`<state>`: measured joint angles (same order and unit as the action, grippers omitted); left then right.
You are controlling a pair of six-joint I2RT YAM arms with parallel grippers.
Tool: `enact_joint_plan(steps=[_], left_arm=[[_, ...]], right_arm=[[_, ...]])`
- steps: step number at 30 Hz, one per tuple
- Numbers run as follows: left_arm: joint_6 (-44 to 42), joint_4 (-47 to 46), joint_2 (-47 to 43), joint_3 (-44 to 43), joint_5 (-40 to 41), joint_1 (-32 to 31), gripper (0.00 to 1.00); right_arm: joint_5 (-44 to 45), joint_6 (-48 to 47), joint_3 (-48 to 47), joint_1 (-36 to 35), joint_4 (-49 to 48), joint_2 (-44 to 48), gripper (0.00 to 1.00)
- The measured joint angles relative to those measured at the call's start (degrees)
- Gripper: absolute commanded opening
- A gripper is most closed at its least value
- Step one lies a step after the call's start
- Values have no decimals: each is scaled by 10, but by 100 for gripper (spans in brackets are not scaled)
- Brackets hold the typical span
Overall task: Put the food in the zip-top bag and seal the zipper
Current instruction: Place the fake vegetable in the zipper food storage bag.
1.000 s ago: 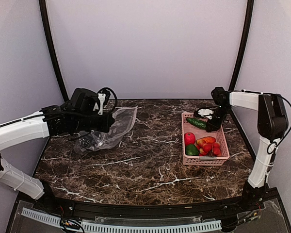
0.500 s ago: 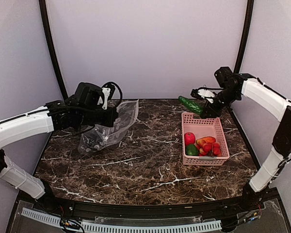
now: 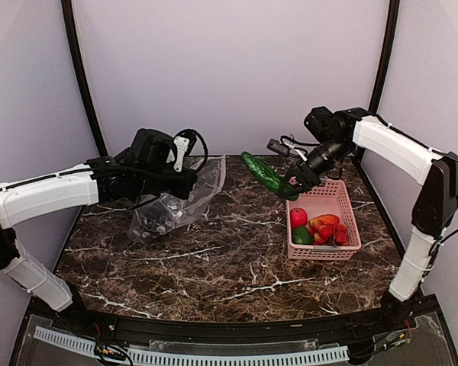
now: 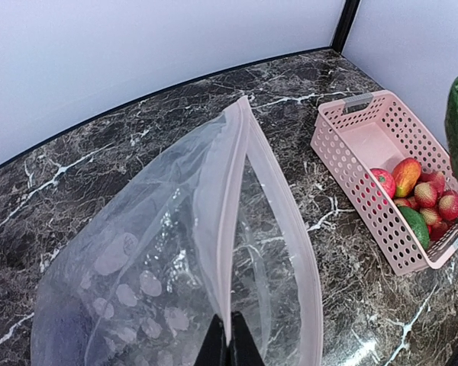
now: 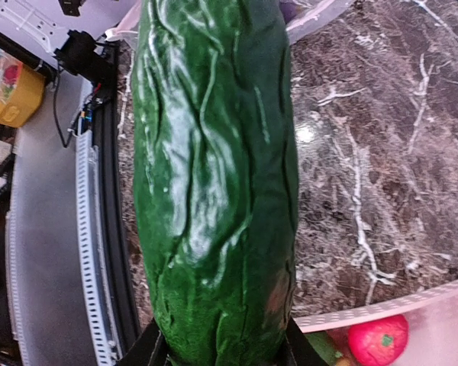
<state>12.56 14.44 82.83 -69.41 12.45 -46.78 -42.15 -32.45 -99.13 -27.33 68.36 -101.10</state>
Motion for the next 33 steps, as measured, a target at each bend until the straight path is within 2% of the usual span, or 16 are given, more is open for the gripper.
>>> enact_joint_plan(steps=[13,17,28,33], left_arm=[[-62,-26,27,-23,29,-69,1],[-74,-28,34,-26,42,-89,1],[-99,-42,54,-29,71,-124,1],[-110,-45,79,-38,71,-137,1]], right_arm=[[-169,74,-16,-33,72,-86,24],[-194,106,-12,-34,76,-98,25],[-218,183,31,-34,67,-98,40],[-235,206,33,-34,64,-98,51]])
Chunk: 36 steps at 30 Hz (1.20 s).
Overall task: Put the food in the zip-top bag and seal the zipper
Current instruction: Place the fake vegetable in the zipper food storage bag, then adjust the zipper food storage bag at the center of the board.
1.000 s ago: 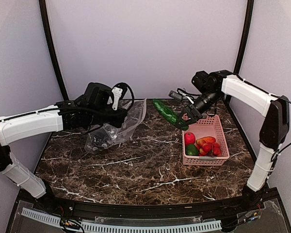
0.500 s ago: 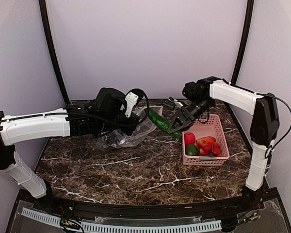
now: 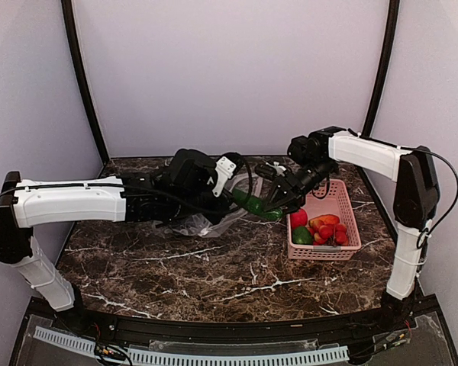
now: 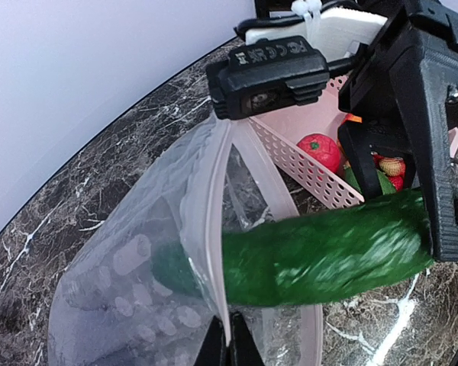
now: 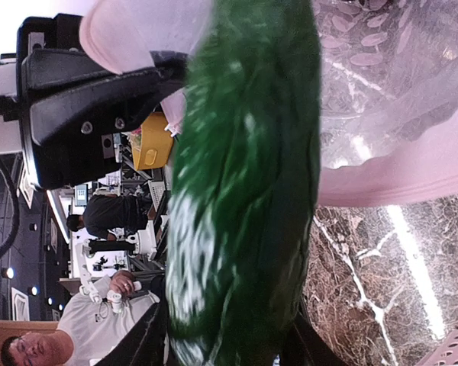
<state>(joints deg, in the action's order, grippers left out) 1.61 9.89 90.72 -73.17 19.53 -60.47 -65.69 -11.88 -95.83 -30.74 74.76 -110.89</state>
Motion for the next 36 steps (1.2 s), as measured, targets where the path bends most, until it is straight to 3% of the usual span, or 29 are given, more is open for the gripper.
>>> enact_joint_plan(steps=[4,12,22,28,30,33,36], left_arm=[[-4,0,14,-8,-2,-6,1],[3,-4,16,-9,7,-6,1],[-6,41,-19,-16,147,2,1],[-53,100,-112,-37,205,49,1],[-71,126,-131,-68,222,61,1],[-94,154,-143,-105,241,70,1],[-115,185,-149,-120,257,76,1]], right_arm=[[-23,8,0,0,-2,0,57],[-60,12,-3,0,1,-2,58],[-55,-62,-108,26,17,6,60],[64,-85,-99,101,-30,98,69],[136,-92,-41,108,-93,158,73],[243,-108,49,104,-176,234,89],[322,-119,101,110,-236,260,88]])
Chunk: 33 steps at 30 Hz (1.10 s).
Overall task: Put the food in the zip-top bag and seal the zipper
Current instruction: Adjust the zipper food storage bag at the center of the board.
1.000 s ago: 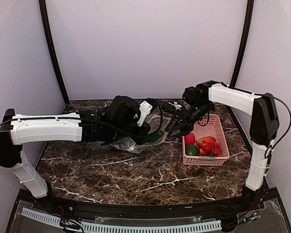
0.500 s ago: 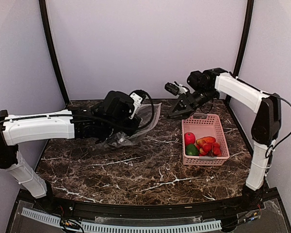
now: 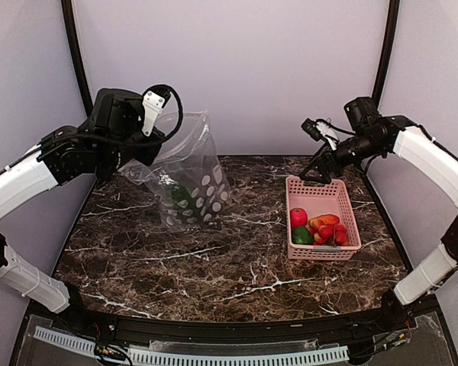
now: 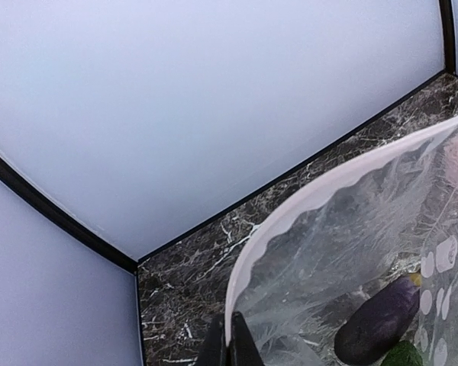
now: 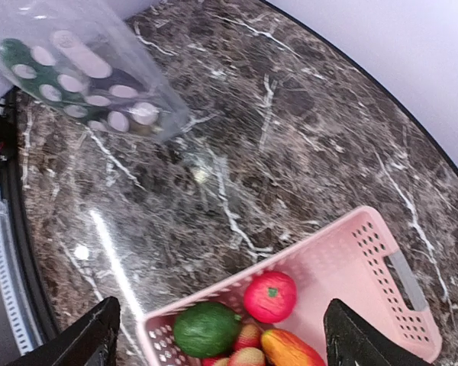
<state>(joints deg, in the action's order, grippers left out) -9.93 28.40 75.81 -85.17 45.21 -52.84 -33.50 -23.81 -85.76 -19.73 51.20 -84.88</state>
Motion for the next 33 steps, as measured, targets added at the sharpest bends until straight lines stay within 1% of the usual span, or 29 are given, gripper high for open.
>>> enact_joint_plan(steps=[3,6,10,14,16,23,27,29,33], left_arm=[[-6,31,0,-2,4,2,1],[9,62,5,-5,-16,3,1],[50,80,17,-7,-81,3,1],[92,73,37,5,-146,3,1],[106,68,47,14,-165,3,1],[141,42,71,38,-207,3,1],[152,19,71,47,-215,3,1],[155,11,71,53,-217,3,1],[162,-5,71,66,-221,3,1]], right_arm=[[44,-18,26,17,-30,-5,78],[66,-52,66,26,-48,3,71],[75,-93,132,26,-44,36,65],[74,-129,170,23,-30,80,61],[75,-141,190,21,-24,98,59],[93,-154,280,12,-9,131,56],[104,-153,306,10,-7,144,55],[110,-153,311,9,-7,151,55],[123,-150,315,7,-7,166,60]])
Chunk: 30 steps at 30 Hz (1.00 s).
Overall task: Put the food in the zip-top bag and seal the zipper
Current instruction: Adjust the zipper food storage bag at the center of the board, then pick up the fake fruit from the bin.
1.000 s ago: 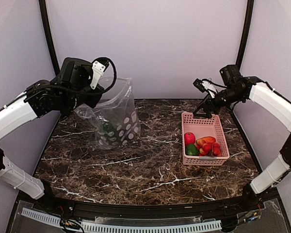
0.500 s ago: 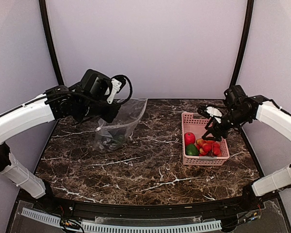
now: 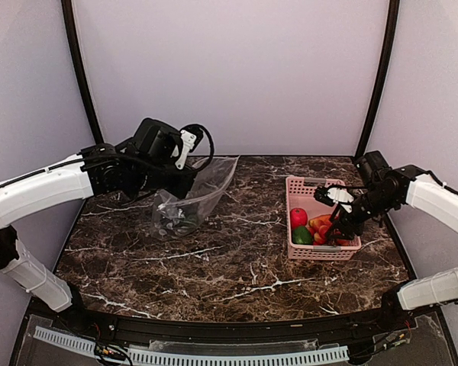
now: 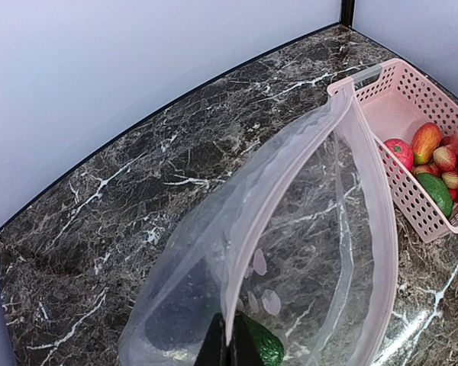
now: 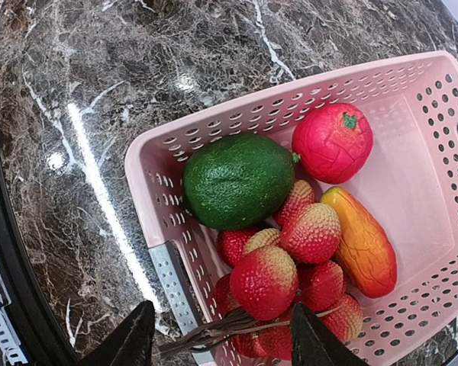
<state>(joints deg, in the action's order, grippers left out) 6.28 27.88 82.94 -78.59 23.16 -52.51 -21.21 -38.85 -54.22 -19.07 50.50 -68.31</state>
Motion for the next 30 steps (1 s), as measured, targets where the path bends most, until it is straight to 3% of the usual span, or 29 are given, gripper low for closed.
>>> enact_joint_plan(steps=[5,17,30], left_arm=[[4,-11,0,11,-1,0,1],[5,-18,0,19,-1,0,1],[7,-21,0,20,-2,0,1]], right_arm=[[6,-6,9,-5,2,17,60],[38,-71,67,-40,18,89,45],[80,-91,93,-62,-2,88,37]])
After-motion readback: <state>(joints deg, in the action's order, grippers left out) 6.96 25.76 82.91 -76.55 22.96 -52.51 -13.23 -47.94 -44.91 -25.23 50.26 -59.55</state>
